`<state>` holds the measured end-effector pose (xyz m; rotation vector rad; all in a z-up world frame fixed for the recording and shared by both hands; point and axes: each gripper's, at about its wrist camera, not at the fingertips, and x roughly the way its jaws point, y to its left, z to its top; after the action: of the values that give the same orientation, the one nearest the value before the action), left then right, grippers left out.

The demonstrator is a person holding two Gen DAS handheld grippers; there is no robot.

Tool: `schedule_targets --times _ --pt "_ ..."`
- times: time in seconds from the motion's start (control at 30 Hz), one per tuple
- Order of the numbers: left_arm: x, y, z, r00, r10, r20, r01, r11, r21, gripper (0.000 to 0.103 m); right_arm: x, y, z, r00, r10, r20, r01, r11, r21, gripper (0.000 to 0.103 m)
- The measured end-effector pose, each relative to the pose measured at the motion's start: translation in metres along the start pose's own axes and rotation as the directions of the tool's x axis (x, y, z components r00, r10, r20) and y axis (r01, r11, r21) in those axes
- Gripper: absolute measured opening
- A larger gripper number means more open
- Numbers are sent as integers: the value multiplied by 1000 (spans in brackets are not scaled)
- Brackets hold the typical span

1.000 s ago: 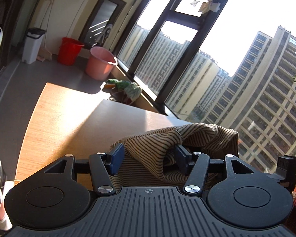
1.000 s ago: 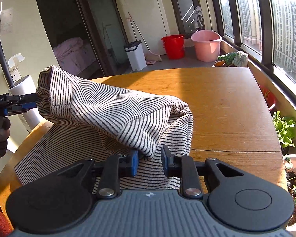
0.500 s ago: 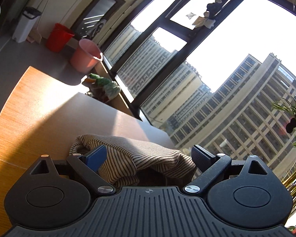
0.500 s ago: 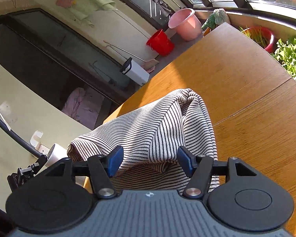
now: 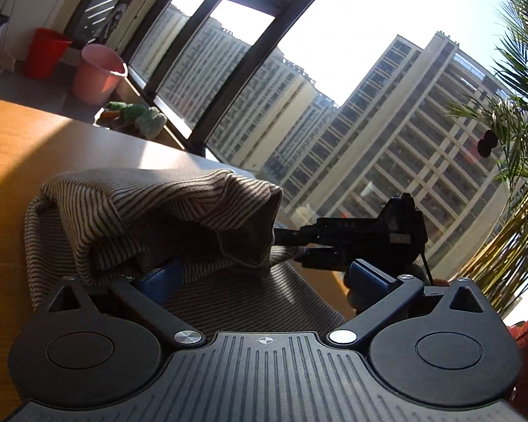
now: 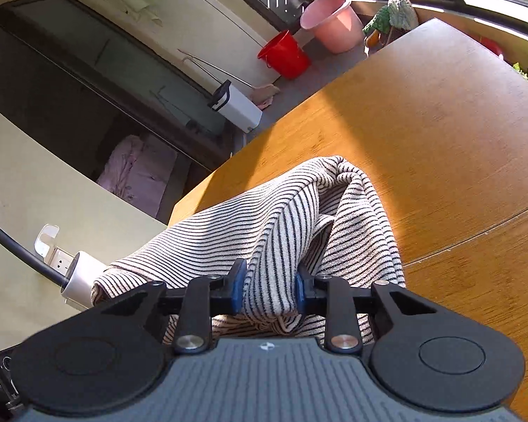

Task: Fold clothes

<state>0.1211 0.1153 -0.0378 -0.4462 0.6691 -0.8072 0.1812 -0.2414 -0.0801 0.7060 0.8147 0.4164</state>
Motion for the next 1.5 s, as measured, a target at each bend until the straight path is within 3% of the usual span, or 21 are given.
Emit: schedule_targets --times 0.1,0.2,0.3,0.4,0.53,0.73,0.8,0.9,1.0,1.03,1.17,1.27,1.37,1.43,1.5 --pt "19 13 -7 997 35 -69 -39 997 -59 103 -10 27 21 998 10 60 -3 993 -118 19" --pt "27 26 -11 994 56 -92 -65 993 -94 103 -18 50 37 995 22 93 -2 977 -214 19" --pt "24 32 -12 996 46 -78 -55 991 -120 103 -15 53 39 994 -83 75 101 956 -274 22" --pt "22 35 -14 997 42 -66 -50 991 -127 103 -11 25 28 992 -126 24 129 973 -192 26" --pt "26 32 -9 998 28 -63 -37 989 -143 103 -24 1 -7 996 -90 1 89 983 -159 33" --pt "45 21 2 997 -58 -45 49 983 -177 103 -40 27 -58 986 -160 45 163 884 -437 33" --pt "55 16 8 996 -76 -39 68 981 -181 103 -32 34 -59 986 -157 59 166 869 -467 33" --pt "67 14 23 999 -45 -6 44 986 -164 103 -19 45 -61 985 -151 80 171 845 -507 33" --pt "69 18 40 999 -22 46 30 984 -175 103 2 42 -53 986 -149 76 167 854 -493 32" --pt "68 20 46 998 -14 59 24 984 -175 103 6 42 -51 986 -151 77 169 855 -491 30" --pt "64 26 65 995 21 100 -4 986 -166 103 4 48 -36 983 -142 114 180 849 -497 4" --pt "56 29 75 989 34 143 -9 985 -174 103 -20 61 -15 971 -126 202 217 820 -530 3" --pt "49 32 80 985 24 171 10 981 -195 103 -35 60 0 960 -153 233 259 797 -546 3" --pt "47 30 77 987 18 159 14 980 -200 103 -30 49 5 948 -217 232 312 772 -554 3" --pt "43 30 68 993 19 118 4 981 -192 103 -26 31 4 917 -317 241 398 746 -534 3"
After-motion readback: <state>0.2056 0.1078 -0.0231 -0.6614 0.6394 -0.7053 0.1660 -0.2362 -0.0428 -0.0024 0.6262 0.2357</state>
